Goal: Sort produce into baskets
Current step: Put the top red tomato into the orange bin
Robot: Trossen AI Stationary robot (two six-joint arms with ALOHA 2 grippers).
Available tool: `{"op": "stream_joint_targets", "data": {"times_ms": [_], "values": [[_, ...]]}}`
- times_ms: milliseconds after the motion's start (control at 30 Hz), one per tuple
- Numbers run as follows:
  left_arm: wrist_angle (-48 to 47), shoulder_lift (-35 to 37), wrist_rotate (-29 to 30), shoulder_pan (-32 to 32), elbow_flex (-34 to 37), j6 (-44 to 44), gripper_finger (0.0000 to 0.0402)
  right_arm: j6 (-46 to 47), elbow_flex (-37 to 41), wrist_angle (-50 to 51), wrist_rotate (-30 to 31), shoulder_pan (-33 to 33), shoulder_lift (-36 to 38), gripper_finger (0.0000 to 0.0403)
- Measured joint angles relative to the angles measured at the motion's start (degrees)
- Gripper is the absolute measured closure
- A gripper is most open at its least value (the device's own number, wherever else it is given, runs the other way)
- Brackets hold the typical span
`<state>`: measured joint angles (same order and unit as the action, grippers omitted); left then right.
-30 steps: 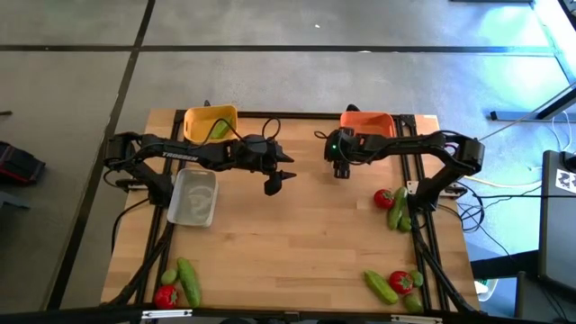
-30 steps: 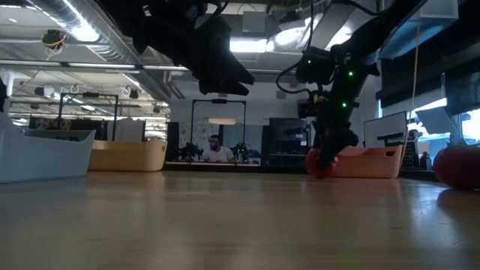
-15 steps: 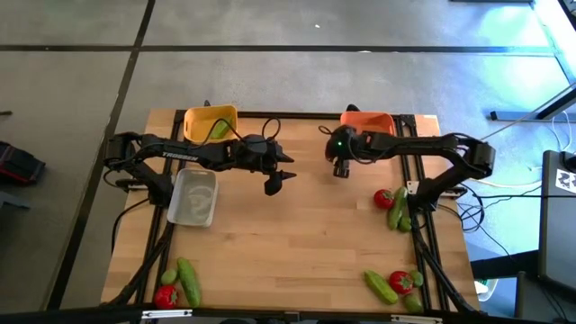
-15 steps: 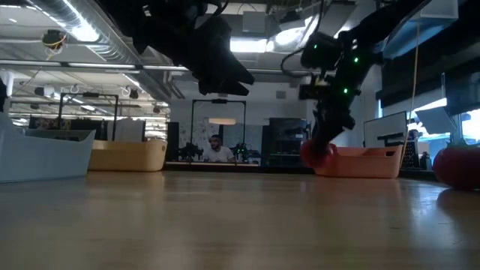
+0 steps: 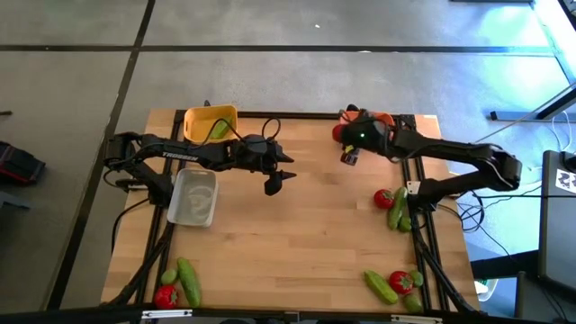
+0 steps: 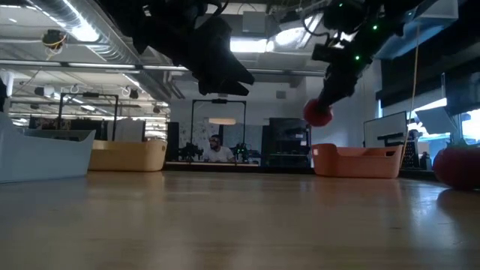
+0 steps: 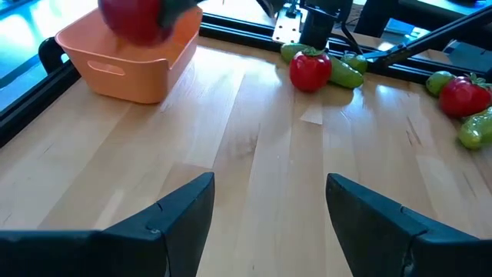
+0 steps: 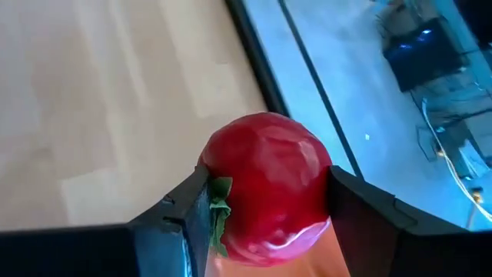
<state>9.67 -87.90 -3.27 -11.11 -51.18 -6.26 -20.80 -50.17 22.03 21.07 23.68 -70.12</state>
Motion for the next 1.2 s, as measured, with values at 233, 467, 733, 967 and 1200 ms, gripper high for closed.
{"op": "stream_joint_targets", "data": {"times_ms": [233, 467, 733, 967, 1200], "values": [[0.0, 0.0, 0.05, 0.0, 0.0, 0.08, 0.0156, 1.84, 0.0, 1.04, -1.28, 8.51, 1.2, 0.0198], [0.02, 0.0, 0.11, 0.0, 0.0, 0.17, 0.0156, 7.96, 0.0, 1.47, -7.95, 17.13, -0.19, 0.0198], [0.0, 0.0, 0.11, 0.0, 0.02, 0.19, 0.0156, 13.99, 0.0, 1.8, -13.33, 21.76, -2.85, 0.0198], [0.17, 0.0, 0.11, 0.74, 0.02, -0.03, 0.0156, 14.56, 0.0, 1.44, -13.63, 22.25, -7.36, 0.0198], [0.24, 0.0, 0.12, 1.14, 0.01, -0.3, 0.0156, 14.56, 0.0, -2.32, -13.13, 22.12, -12.66, 0.0198]]}}
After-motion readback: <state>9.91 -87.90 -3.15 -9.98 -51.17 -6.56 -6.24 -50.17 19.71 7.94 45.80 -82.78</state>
